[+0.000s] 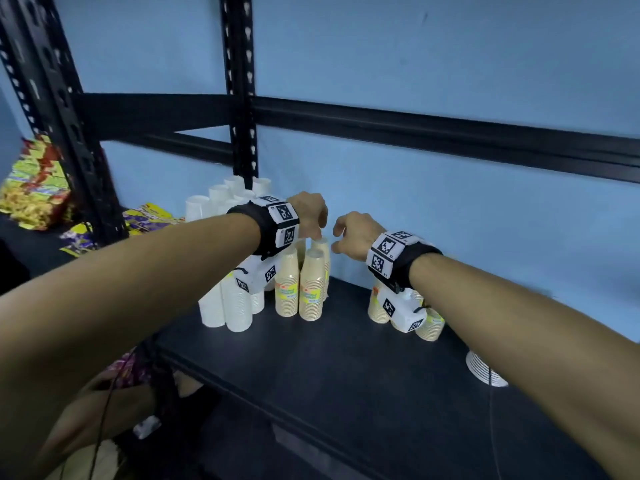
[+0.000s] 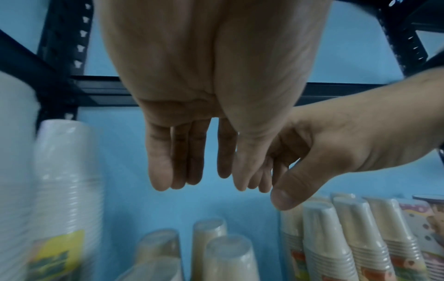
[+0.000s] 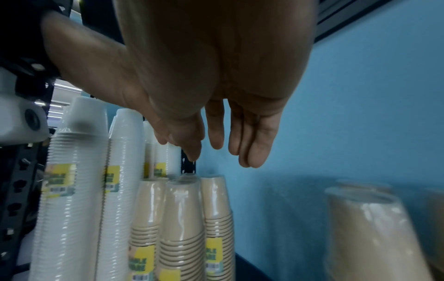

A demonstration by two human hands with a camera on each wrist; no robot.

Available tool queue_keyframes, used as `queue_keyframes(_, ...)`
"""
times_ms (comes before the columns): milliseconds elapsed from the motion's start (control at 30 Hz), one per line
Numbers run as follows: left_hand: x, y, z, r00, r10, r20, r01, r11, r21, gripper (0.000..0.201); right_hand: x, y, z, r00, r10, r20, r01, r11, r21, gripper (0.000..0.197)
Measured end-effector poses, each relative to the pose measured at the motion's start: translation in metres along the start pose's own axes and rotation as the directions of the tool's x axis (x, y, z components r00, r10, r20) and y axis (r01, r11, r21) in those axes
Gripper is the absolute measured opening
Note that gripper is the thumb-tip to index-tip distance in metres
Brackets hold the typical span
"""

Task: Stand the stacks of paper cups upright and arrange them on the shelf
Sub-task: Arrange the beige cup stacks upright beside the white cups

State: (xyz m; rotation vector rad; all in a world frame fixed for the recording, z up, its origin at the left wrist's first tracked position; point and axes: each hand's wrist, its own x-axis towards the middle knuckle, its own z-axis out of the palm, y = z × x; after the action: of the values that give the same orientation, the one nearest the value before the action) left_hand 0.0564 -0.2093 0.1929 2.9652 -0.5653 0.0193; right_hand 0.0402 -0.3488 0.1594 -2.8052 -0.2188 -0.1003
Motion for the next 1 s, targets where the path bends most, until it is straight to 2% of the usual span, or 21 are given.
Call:
queue_keyframes(200,-0.005,-0.017,0.015,0.996,-0.092,0.014,0.092,0.996,0.021,0.033,0.006,-0.016,0.020,0.998,-0.047,0.030,0.046,0.999,0.023,0.049)
queue_keyframes(367,-0.006,-0.021,0.022,0.992,-0.112,0.056,0.111,0.994,0.023,0.033,0.010,-0.020,0.033,0.997,-0.057,0.051,0.055,0.998,0.036,0.039)
queue_keyframes(533,-0.005,-0.025,0.029,0.985,-0.110,0.131,0.106,0.994,0.031,0.029,0.011,-0.025,0.040,0.996,-0.054,0.074,0.050,0.998,0.046,0.039)
queue_keyframes(700,-0.009,-0.029,0.032,0.983,-0.107,0.151,0.103,0.994,0.034,0.027,0.012,-0.028,0.045,0.996,-0.049,0.079,0.046,0.998,0.045,0.038)
queue_keyframes(833,-0.014,-0.035,0.032,0.981,-0.061,0.182,0.061,0.998,0.007,0.034,0.010,-0.030,0.046,0.994,-0.042,0.098,0.038,0.999,0.035,0.034)
queue_keyframes(1000,-0.021,-0.035,0.037,0.987,-0.058,0.150,0.059,0.998,-0.005,0.041,0.007,-0.031,0.047,0.994,-0.050,0.102,0.047,0.998,0.034,0.037)
